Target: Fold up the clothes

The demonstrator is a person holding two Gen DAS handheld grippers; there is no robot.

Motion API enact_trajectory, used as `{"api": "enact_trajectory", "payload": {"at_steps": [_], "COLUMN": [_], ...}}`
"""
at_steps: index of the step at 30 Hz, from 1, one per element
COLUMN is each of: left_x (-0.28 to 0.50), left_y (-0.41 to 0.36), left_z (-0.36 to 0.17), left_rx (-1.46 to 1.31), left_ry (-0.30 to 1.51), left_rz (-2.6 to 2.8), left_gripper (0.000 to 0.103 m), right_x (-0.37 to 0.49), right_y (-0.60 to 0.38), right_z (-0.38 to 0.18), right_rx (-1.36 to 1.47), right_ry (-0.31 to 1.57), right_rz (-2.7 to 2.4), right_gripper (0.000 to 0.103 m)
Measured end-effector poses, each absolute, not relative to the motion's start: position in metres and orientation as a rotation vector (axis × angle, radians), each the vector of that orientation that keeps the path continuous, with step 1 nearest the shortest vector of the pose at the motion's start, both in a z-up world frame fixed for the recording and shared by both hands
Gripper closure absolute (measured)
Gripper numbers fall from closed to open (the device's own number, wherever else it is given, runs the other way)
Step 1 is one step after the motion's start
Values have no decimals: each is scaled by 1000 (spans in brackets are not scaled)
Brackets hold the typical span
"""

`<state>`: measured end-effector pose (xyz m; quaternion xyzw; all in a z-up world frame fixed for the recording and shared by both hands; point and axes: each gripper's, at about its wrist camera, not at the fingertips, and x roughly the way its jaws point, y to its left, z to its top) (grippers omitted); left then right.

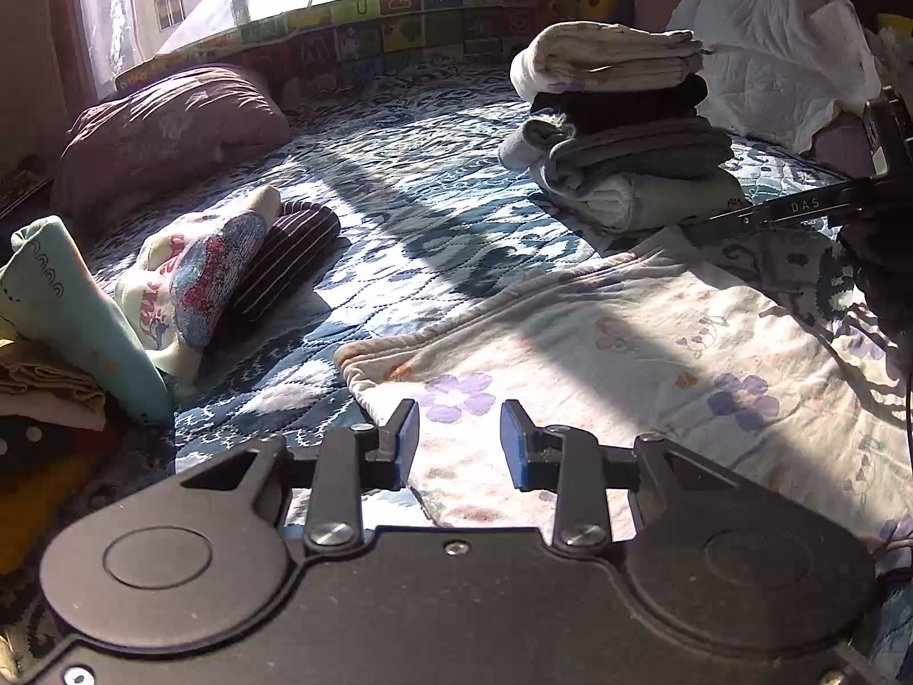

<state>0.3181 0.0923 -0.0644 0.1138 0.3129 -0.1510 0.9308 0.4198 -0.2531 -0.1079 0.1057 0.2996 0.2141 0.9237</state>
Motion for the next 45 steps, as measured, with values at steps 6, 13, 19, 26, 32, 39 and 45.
{"api": "enact_trajectory", "payload": {"at_steps": [6,13,19,26,32,39,45], "left_x": [299,252,238,196,162,138,144], "left_y": [87,77,78,83,80,46,21], "left_z": [-126,-101,-134,-137,-129,-139,-164], "left_rx": [72,62,-14,-46,5,131,217], "left_ry": [808,666,696,682,510,413,558], "left_rz": [-248,-214,-165,-156,-151,-177,-219], "left_gripper": [72,71,52,43,38,39,29], "right_x": [385,325,287,220,171,141,127], "right_y": [-234,-233,-208,-205,-187,-170,-187], "right_z": [-148,-114,-137,-148,-138,-144,-142], "right_rx": [40,39,-115,-157,-175,-257,-149], "right_ry": [806,658,633,605,504,452,478], "right_rz": [470,477,373,377,401,358,319], "right_gripper": [69,71,72,71,64,68,63]}}
